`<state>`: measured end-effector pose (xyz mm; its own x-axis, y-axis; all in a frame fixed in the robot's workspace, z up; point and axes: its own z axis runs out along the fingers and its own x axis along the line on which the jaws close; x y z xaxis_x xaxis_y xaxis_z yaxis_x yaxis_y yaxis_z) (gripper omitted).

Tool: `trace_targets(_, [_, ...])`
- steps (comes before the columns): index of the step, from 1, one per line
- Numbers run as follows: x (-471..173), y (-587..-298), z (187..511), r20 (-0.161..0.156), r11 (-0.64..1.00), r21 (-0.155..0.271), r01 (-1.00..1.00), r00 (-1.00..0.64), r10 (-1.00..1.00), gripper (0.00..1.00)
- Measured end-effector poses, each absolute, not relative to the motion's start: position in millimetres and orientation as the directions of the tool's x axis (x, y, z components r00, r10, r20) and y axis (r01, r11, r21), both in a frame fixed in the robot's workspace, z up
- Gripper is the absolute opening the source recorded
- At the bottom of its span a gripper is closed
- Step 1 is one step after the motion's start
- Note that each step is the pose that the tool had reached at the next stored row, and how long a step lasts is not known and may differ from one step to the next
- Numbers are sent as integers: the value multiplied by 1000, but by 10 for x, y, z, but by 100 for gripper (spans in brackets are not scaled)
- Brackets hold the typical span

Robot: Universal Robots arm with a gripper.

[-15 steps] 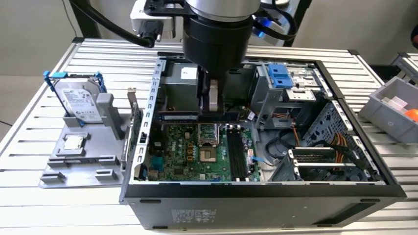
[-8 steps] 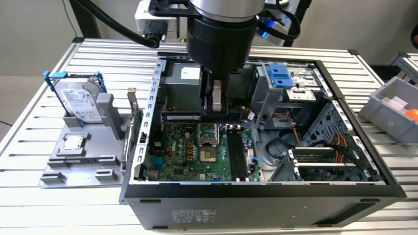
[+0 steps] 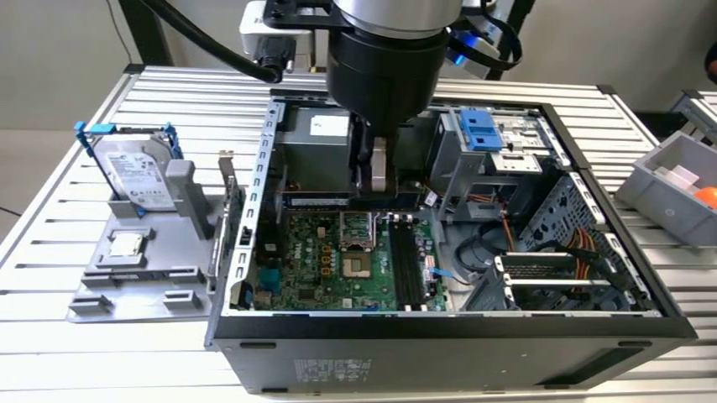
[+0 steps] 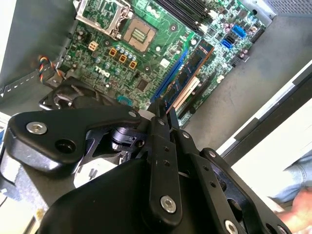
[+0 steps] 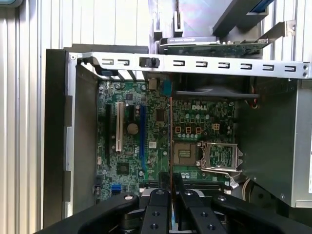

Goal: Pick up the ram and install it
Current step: 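Pick up the ram and move it above insertion slot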

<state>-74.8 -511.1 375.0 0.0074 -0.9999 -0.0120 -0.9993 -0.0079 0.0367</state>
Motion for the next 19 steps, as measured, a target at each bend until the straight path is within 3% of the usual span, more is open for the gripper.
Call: trace_targets(19, [-569,-5041,3744,-12,65,37,-997,-65,-998,0])
